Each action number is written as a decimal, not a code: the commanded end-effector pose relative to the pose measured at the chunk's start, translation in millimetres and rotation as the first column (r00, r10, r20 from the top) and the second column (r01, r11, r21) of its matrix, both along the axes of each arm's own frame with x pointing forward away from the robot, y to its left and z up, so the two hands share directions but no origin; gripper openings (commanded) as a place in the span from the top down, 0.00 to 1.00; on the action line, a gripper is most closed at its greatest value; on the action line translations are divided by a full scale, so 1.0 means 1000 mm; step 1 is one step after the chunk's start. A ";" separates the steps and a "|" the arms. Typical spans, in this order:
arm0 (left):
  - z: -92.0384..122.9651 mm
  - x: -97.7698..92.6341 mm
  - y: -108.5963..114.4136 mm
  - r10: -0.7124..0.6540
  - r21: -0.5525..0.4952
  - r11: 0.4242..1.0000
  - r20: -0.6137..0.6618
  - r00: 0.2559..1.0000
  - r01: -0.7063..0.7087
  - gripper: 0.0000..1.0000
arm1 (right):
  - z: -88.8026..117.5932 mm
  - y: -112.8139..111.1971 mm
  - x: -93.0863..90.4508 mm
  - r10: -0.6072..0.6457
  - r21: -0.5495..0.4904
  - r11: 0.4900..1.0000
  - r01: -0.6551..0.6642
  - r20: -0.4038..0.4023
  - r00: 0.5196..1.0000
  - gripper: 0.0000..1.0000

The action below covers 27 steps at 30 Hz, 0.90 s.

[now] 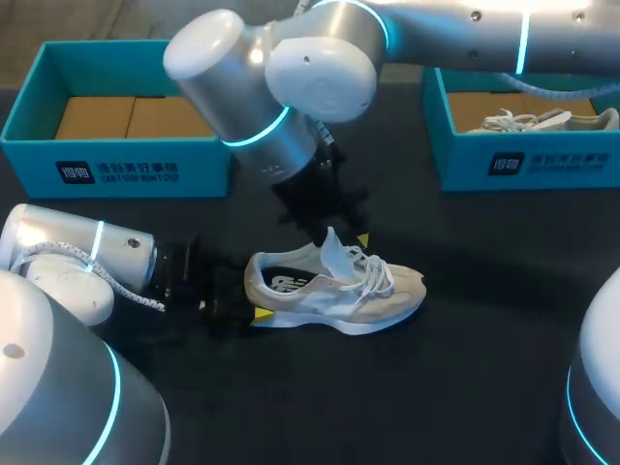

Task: Take the shoe out of the shoebox, open the shoe tongue, remove and reinsert the insole, then place the shoe into the shoebox

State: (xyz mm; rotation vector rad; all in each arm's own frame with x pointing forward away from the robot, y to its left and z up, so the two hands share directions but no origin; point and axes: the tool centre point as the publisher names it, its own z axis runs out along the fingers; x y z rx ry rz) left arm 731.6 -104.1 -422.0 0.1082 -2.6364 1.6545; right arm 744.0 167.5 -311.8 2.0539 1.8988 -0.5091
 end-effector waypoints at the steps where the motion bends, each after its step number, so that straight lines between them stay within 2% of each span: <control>1: -0.003 0.001 0.000 -0.001 0.003 1.000 -0.001 1.000 0.001 1.00 | 0.000 -0.007 -0.002 -0.006 0.018 1.000 0.006 0.004 1.000 0.76; 2: -0.003 0.001 0.000 -0.001 0.003 1.000 -0.001 1.000 0.001 1.00 | 0.001 -0.009 -0.003 -0.014 0.021 1.000 0.014 0.004 1.000 0.92; 3: -0.003 0.001 0.000 -0.001 0.003 1.000 -0.001 1.000 0.001 1.00 | 0.001 -0.011 -0.003 -0.021 0.031 0.999 0.021 0.004 1.000 1.00; 15: -0.003 0.001 0.000 -0.001 0.003 1.000 -0.001 1.000 0.001 1.00 | 0.003 -0.037 -0.006 -0.072 0.056 0.996 0.072 0.005 0.997 1.00; 27: -0.003 0.001 0.000 -0.001 0.003 1.000 -0.001 1.000 0.001 1.00 | -0.005 -0.067 -0.006 -0.150 0.073 0.986 0.150 0.002 0.989 1.00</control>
